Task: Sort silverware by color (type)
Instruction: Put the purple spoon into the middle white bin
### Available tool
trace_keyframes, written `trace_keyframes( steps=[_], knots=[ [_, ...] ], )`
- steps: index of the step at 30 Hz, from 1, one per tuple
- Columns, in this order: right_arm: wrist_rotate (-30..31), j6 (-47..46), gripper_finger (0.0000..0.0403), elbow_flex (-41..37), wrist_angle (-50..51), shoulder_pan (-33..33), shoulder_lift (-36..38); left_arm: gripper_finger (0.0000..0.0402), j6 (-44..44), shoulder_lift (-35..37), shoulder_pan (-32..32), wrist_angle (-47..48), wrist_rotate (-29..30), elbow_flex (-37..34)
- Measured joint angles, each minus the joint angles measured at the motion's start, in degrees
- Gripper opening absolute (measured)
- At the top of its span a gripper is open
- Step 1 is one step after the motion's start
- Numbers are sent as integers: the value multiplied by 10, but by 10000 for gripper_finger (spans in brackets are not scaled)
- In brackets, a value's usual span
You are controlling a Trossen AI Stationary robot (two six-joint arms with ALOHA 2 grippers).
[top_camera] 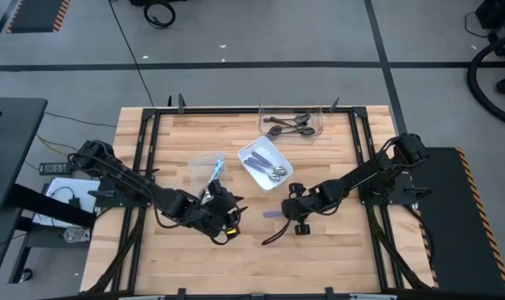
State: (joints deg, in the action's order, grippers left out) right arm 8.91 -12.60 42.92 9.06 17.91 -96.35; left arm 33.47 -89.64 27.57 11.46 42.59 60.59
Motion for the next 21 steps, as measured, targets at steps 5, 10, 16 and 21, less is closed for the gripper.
trace_keyframes(
  steps=[5,10,16,21],
  knots=[
    [-1,-11,43,-2,16,3,23,156,-38,-5,-5,-27,25,-17],
    [-24,-42,42,-2,19,3,39,156,-69,-5,-14,-67,28,-41],
    [-32,-80,42,-1,21,8,40,156,-101,-5,-21,-140,28,-84],
    [-35,-113,42,-1,21,15,41,156,-102,-5,-26,-166,28,-108]
  ],
)
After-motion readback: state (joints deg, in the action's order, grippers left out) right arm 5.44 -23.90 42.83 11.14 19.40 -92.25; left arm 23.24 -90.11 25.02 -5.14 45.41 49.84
